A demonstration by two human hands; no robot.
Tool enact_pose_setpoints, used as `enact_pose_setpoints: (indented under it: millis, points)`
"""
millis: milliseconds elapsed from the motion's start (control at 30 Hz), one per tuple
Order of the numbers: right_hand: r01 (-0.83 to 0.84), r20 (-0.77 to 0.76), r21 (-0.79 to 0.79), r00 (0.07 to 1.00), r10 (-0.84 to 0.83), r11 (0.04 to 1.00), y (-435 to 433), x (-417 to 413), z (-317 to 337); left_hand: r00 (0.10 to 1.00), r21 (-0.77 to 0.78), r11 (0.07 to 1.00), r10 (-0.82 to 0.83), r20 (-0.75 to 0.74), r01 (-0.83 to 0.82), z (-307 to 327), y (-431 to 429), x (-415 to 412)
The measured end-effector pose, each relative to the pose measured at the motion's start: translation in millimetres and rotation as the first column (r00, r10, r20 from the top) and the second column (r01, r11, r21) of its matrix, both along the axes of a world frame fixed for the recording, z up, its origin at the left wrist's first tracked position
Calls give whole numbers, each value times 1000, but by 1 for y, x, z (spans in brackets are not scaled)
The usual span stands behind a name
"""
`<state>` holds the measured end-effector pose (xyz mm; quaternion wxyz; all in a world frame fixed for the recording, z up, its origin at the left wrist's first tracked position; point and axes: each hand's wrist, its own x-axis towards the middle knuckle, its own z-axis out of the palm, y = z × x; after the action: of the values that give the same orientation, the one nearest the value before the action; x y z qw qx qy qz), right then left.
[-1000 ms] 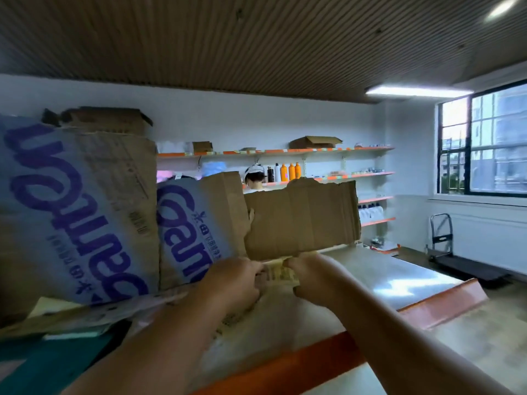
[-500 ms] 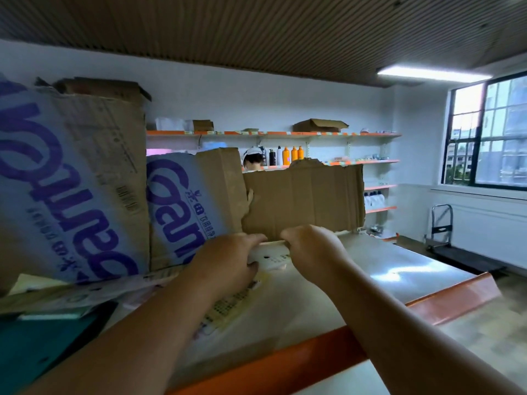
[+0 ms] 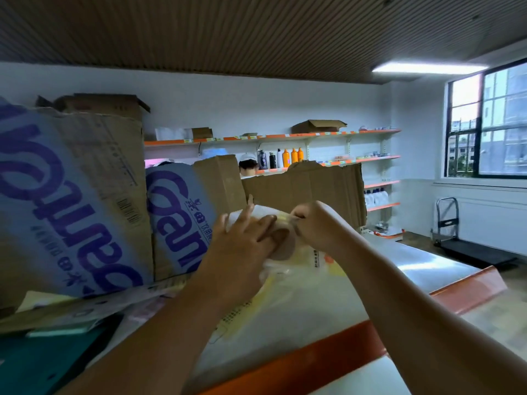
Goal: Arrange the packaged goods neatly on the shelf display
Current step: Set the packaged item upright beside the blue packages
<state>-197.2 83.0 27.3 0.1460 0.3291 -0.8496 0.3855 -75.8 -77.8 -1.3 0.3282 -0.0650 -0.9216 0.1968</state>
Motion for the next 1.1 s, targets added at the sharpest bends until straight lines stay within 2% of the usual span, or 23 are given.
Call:
enact_pose_setpoints:
  millis: [100,167,267,333,400,567,733,933,1100]
  points:
    - [-63,39,29,997,62,998,2,11,-5,999,-1,999,34,24,-34,2,-2,1]
    - [-137,3,13,991,137,990,7,21,-12,1000,-15,1000,25,7,-25,6,-3,3]
    - [-173,-210,125,958,197,977,22,39,-23,999,38,999,-33,-21,34,14,-3,14]
    - [-94,-361,292,911,201,952,28,51,-27,999,46,998,-43,-17,44,18,-4,24]
    - [-14,-452,381,870,199,925,29,63,-30,999,73,996,-40,-3,41,23,-9,37]
    - [-40,-619,277,757,210,960,22,84,-40,999,75,997,29,-27,-27,22,-16,75]
    - [-155,-649,264,702,294,952,-3,108,-46,990,121,988,104,-99,-91,13,-23,127]
    - [-329,-703,93,647,296,940,-36,134,-52,956,250,939,272,-111,-238,7,-41,196]
    - [-382,-748,102,579,324,919,-64,167,-50,932,368,900,315,-180,-233,0,-66,257]
